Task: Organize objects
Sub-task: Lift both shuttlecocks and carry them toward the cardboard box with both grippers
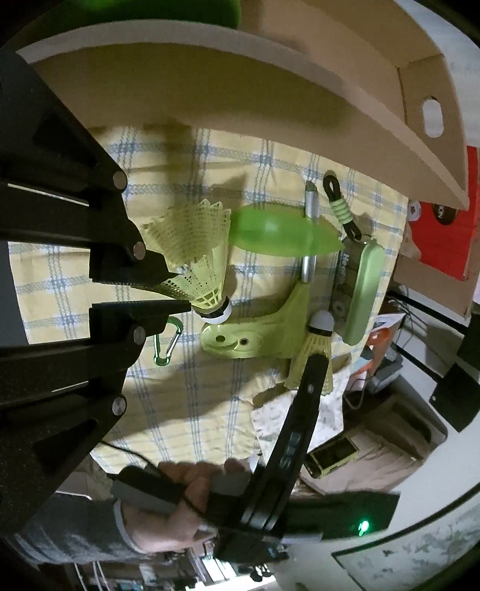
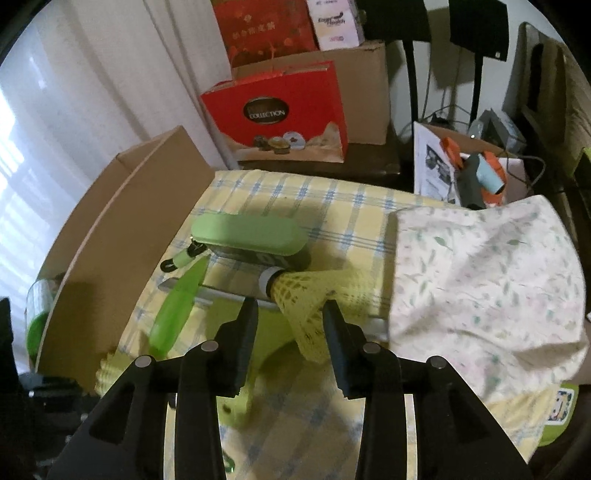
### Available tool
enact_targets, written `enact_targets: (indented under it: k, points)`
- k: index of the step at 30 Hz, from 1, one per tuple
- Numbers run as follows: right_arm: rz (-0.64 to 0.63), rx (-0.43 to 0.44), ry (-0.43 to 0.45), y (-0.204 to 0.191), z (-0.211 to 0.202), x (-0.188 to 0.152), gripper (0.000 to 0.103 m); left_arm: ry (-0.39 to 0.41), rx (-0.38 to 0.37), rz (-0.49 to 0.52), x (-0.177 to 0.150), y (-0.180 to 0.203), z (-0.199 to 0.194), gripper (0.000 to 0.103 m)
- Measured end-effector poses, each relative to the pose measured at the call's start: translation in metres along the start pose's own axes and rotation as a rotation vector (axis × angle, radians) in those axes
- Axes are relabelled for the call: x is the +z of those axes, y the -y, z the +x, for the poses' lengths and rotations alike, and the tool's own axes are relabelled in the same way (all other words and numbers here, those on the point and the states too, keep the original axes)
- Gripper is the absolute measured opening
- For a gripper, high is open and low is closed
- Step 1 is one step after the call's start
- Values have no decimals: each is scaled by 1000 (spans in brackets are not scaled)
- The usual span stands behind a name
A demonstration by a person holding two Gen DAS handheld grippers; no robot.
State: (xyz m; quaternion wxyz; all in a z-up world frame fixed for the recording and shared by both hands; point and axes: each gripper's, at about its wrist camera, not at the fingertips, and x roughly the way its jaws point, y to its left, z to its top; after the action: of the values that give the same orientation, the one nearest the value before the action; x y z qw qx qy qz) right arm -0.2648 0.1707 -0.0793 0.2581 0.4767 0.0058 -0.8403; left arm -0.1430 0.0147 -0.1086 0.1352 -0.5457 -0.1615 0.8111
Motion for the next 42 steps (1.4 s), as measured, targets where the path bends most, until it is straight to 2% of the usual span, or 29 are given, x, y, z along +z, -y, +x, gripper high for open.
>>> enact_targets:
  k: [1, 2, 5, 9, 14, 22, 31, 42]
  points:
    - [2, -1, -4, 0, 4, 1, 16, 0, -3, 1, 0, -1, 1, 4]
    - [-2, 12, -2, -1, 7, 1, 7, 4, -14, 4, 0, 0, 1, 3]
    - [2, 11, 42, -2, 3, 2, 4, 23, -25, -2, 2, -1, -5, 2]
    - [9, 30, 90, -5, -13, 3, 3, 60, -46, 4, 6, 3, -21, 1]
    - [-8, 26, 98, -14, -33, 5, 3, 111, -62, 31, 16, 17, -48, 2]
    - [-59, 14, 139, -46, -69, 8, 3, 186, -45, 40, 35, 18, -90, 1]
    - [-107, 65, 164, -99, -93, 14, 3, 230, -3, 3, 45, -8, -124, 1]
    - [-188, 162, 130, -177, -73, 18, 3, 237, 102, -69, 44, -74, -150, 1]
